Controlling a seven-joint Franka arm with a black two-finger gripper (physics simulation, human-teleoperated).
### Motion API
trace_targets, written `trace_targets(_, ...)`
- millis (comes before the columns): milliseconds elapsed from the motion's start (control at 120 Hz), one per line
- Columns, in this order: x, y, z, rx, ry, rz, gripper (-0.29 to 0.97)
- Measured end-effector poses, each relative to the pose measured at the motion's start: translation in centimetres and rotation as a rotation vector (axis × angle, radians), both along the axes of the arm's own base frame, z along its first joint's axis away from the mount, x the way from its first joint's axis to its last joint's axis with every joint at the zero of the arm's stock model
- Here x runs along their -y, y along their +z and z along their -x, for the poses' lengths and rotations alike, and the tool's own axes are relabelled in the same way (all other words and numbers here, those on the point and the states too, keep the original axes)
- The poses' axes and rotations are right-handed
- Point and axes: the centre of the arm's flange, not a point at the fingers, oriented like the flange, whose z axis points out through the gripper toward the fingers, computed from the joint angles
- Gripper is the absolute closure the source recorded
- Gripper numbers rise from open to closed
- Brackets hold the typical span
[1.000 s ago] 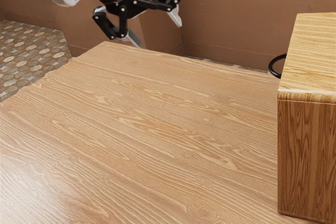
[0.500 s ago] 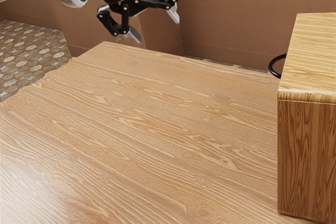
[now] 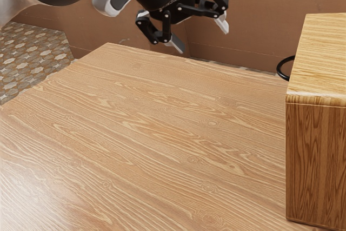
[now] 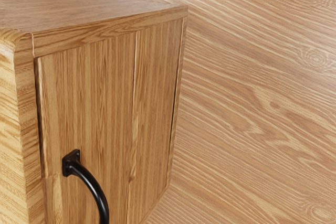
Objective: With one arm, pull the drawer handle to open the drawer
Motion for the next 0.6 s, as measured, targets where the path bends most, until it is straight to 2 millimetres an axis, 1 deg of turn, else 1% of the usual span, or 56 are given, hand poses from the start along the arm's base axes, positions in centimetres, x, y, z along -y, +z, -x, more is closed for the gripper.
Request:
trace_targets(83,1.3,0.1,0.3,0.007,-0.024,0.001,0.0)
trace_targets(167,1.7,0.2,0.3,0.017,-0.04,-0.002,0.0)
trace_targets(292,0.6,0.2,-0.1,0.029,-0.033,-0.007,0.0)
trace_targets(458,-1.3,-0.3,-1.5,0.037,-0.006,-0.011,0.0)
trace_targets(525,-1.5,-0.3,-1.7,0.041,-0.008,-0.012,0.0)
trace_targets(600,-1.0,-0.3,-1.6,0.046,-0.019,-0.014,0.0)
